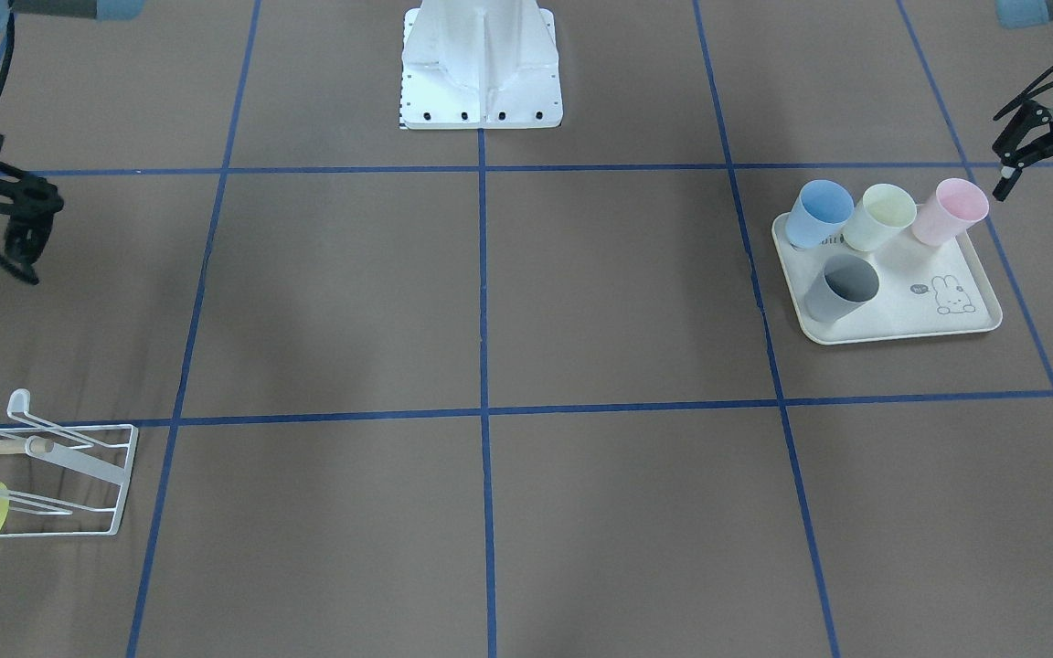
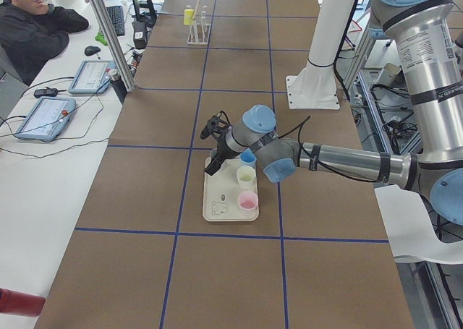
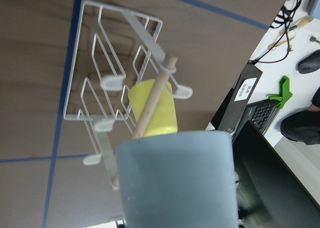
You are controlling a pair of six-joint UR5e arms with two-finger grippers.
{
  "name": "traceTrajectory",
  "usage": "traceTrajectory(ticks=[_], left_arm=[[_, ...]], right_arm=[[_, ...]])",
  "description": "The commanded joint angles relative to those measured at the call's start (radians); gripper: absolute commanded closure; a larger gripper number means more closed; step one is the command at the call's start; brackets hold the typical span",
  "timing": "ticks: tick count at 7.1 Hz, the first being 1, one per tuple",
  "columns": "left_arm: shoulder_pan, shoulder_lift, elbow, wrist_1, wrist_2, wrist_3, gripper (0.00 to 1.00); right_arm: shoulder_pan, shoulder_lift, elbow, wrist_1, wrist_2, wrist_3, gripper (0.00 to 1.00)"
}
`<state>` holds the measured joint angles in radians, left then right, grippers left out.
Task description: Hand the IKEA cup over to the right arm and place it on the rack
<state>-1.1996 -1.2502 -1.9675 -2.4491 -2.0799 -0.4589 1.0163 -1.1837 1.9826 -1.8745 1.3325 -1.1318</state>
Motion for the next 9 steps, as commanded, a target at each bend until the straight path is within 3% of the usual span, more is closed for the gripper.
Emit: traceTrajectory(ticks=[1,3,5,9], left_arm=[[0.000,0.000,0.004,-0.002,0.000,-0.001,0.00],[0.000,0.000,0.003,-0.005,-0.002,-0.003,0.00],[0.000,0.000,0.004,-0.005,-0.002,-0.003,0.00],[0.000,0.002,0.006,-0.005,-0.002,-0.003,0.00]], right_arm=[[0.100,-0.002,-0.213,0.244,-0.003,-0.200,1.00],[0.111,-0.002,-0.342,0.381,-0.003,-0.235,1.00],[0.110,-0.002,-0.413,0.437,-0.003,-0.270,1.00],[0.079,-0.036,-0.427,0.443,-0.006,-0.273,1.00]])
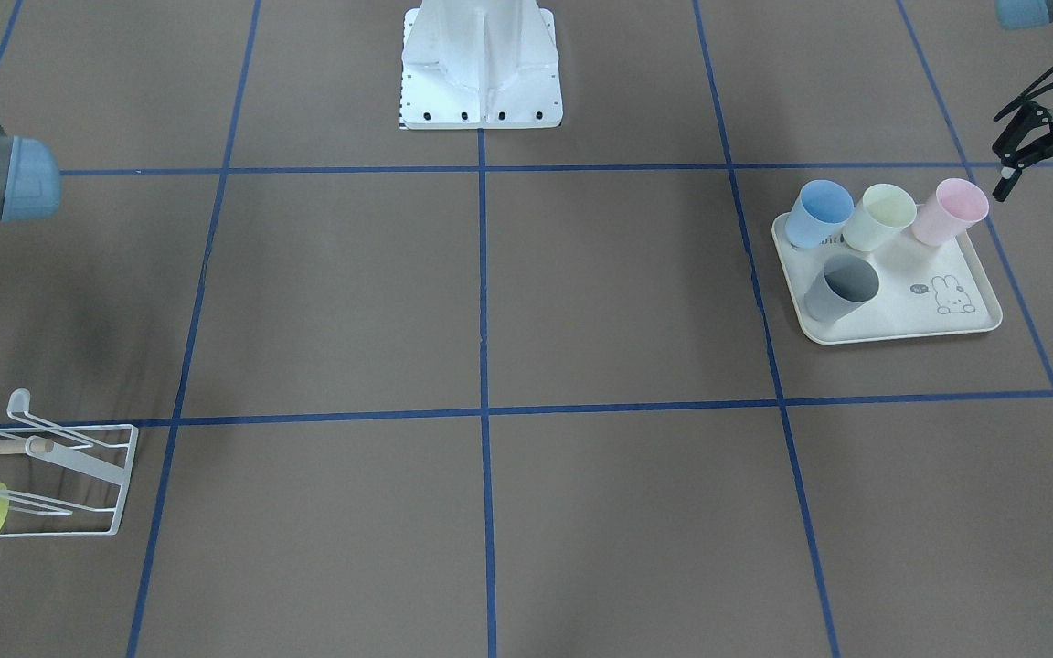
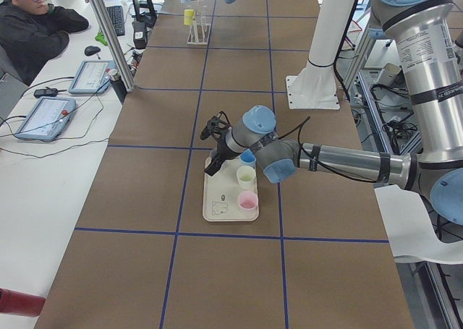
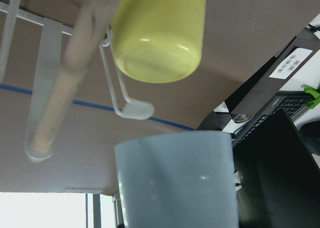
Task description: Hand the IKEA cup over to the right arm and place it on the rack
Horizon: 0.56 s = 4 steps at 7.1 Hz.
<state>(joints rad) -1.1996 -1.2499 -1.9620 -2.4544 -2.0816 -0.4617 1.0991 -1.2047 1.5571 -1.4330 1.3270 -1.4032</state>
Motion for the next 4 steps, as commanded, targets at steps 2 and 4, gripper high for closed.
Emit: traceTrajectory(ticks=[2,4], left_arm=[[0.000,0.012,-0.003,-0.003,0.000,0.000,0.00],[0.000,0.012,-0.003,-0.003,0.000,0.000,0.00]], right_arm=[[-0.005,-0.024,-0.011,0.002,-0.024,-0.028,1.00],[-0.027,-0.022,-0.022,0.002,-0.055,-0.037,1.00]])
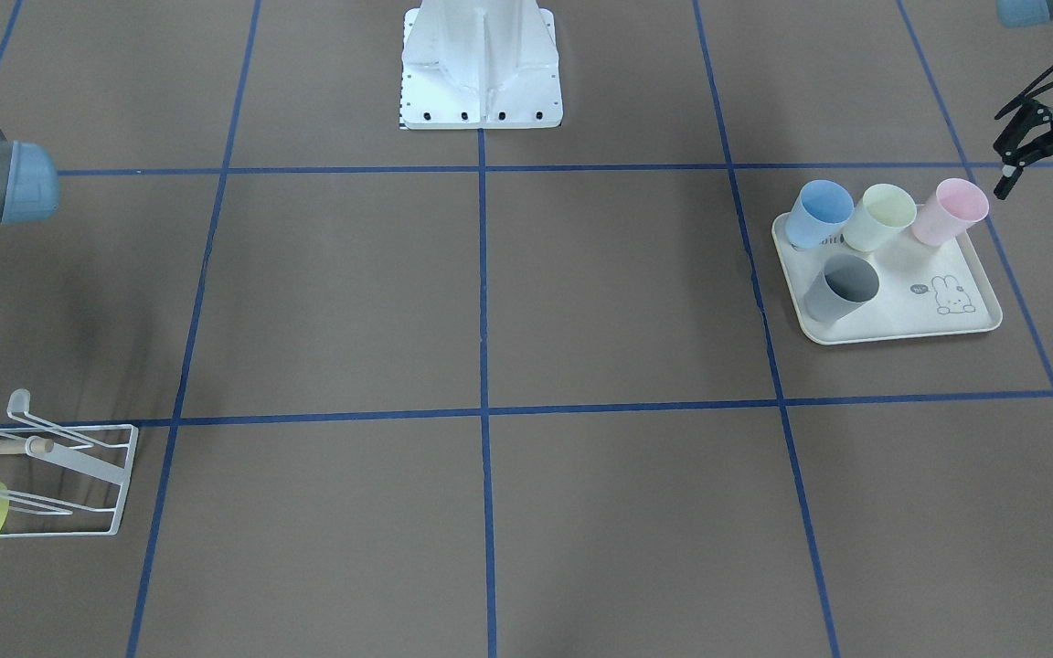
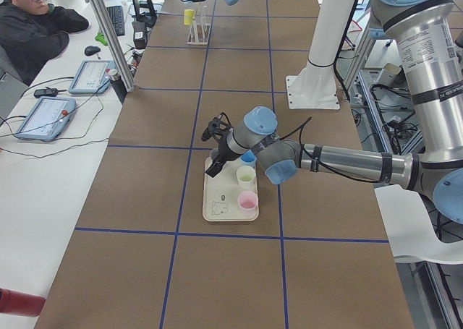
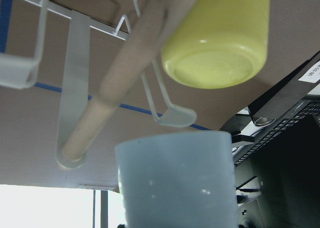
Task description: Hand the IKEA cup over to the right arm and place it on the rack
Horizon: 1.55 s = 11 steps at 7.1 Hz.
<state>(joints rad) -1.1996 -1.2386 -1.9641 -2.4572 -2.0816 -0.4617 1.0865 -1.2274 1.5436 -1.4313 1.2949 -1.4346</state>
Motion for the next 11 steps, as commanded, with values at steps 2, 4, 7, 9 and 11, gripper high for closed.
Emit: traceTrajectory(ticks=[2,4,7,9,11], left_arm=[[0.000,0.001,0.001,0.000,0.000,0.000,0.00],[0.000,0.002,0.001,0.000,0.000,0.000,0.00],[0.000,0.002,0.001,0.000,0.000,0.000,0.00],[0.000,0.001,-0.001,0.000,0.000,0.000,0.00],[0.000,0.001,-0.001,0.000,0.000,0.000,0.00]], right_arm=[[-0.026,0.000,-0.020,0.000,-0.037,-0.006,1.00],[-0.030,-0.001,-0.057,0.041,-0.054,-0.006,1.00],[-0.040,-0.001,-0.063,0.051,-0.075,-0.006,1.00],[-0.048,0.000,-0.063,0.051,-0.088,-0.003,1.00],[-0.056,-0.001,-0.065,0.051,-0.095,0.002,1.00]])
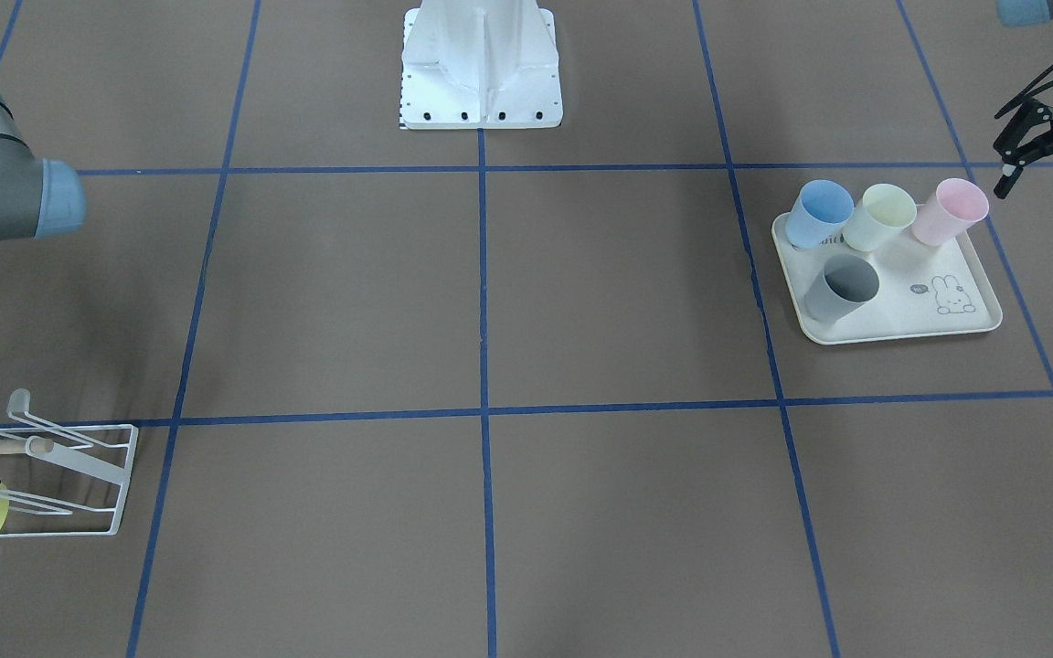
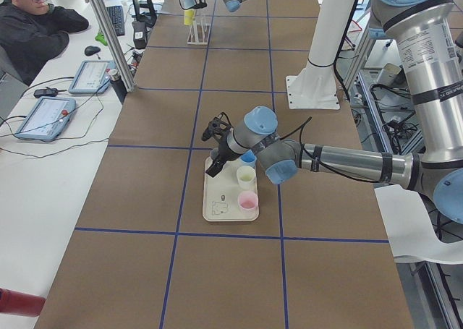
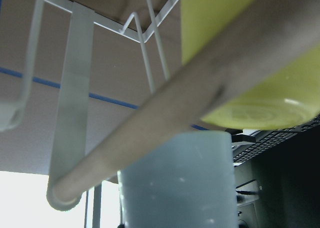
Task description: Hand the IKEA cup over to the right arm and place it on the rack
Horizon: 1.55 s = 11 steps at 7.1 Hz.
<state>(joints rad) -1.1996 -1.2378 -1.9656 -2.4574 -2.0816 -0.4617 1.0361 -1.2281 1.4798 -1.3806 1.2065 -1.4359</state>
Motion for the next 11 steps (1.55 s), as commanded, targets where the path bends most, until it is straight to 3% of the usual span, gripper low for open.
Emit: traceTrajectory(ticks=[1,7,8,10,11], left_arm=[[0.000,0.000,-0.001,0.000,0.000,0.000,0.00],[0.000,0.000,0.002,0.000,0.000,0.000,0.00],[0.000,0.000,0.002,0.000,0.000,0.000,0.00],[0.000,0.000,0.002,0.000,0.000,0.000,0.00],[0.000,0.000,0.001,0.000,0.000,0.000,0.00]], right_arm=[[-0.011,-0.001,-0.007,0.000,-0.024,0.005,1.00],[-0.019,0.001,-0.021,0.006,-0.036,0.005,1.00],[-0.019,0.002,-0.021,0.008,-0.036,0.006,0.92],[-0.019,0.002,-0.021,0.008,-0.036,0.018,0.56],[-0.019,0.002,-0.018,0.008,-0.036,0.029,0.43]])
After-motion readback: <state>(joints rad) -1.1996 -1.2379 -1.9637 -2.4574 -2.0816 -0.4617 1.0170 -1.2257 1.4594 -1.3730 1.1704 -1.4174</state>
